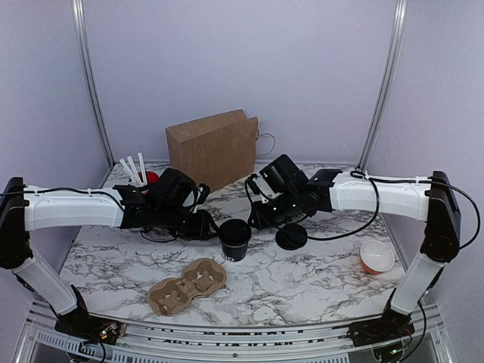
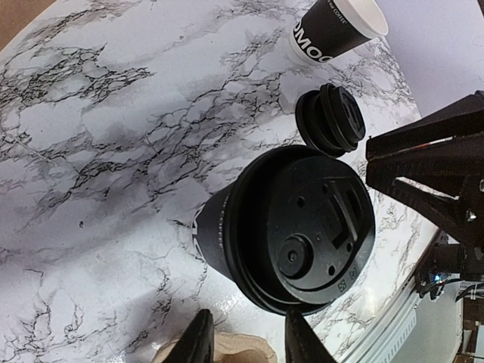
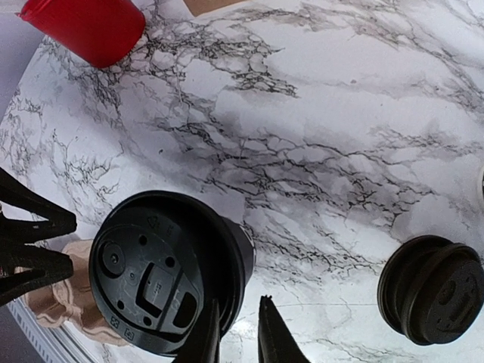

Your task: Pack the takeout coffee

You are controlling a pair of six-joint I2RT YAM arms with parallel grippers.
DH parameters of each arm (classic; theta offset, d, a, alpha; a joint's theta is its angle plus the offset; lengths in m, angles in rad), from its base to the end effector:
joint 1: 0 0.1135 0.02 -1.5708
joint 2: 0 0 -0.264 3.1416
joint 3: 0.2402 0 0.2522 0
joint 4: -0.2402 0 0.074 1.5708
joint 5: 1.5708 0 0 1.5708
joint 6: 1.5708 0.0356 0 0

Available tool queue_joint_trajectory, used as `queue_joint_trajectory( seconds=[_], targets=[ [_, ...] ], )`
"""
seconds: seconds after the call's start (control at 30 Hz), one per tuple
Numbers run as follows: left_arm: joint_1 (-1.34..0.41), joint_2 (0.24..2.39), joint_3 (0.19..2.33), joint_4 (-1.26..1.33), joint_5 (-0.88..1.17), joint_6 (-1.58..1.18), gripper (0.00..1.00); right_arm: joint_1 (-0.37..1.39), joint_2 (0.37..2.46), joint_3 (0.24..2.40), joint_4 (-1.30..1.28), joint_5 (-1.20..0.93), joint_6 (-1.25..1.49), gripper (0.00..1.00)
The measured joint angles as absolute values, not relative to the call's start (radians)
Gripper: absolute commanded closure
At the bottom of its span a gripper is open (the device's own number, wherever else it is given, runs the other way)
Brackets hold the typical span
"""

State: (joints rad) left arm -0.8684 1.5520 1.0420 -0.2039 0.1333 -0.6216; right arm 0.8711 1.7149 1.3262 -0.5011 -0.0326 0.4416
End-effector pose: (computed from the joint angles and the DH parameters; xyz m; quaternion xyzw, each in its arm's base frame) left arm 0.2165 -0.2631 0.2387 0.1392 0.8973 -0.3256 0.2636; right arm 0.2415 0.2886 0.2523 -0.2062 0.9197 0.2159 0.2552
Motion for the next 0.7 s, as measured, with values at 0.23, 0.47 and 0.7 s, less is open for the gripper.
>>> queue_joint_trajectory(
  seconds=[0.23, 0.47, 0.7],
  targets=[
    [-0.868, 1.576, 1.042, -0.191, 0.140, -0.622, 0.68, 0.855, 1.680, 1.267, -0.484, -0.051, 0.443, 0.82],
    [-0.868, 1.589, 1.043, -0.188, 0.141, -0.622, 0.69, 0.852, 1.668, 1.232, -0.439, -0.082, 0.446, 0.82],
    [-0.868, 1.590, 1.045, -0.187, 0.140, -0.621, 0.69, 0.852, 1.668, 1.217, -0.404, -0.119, 0.451, 0.82]
  ],
)
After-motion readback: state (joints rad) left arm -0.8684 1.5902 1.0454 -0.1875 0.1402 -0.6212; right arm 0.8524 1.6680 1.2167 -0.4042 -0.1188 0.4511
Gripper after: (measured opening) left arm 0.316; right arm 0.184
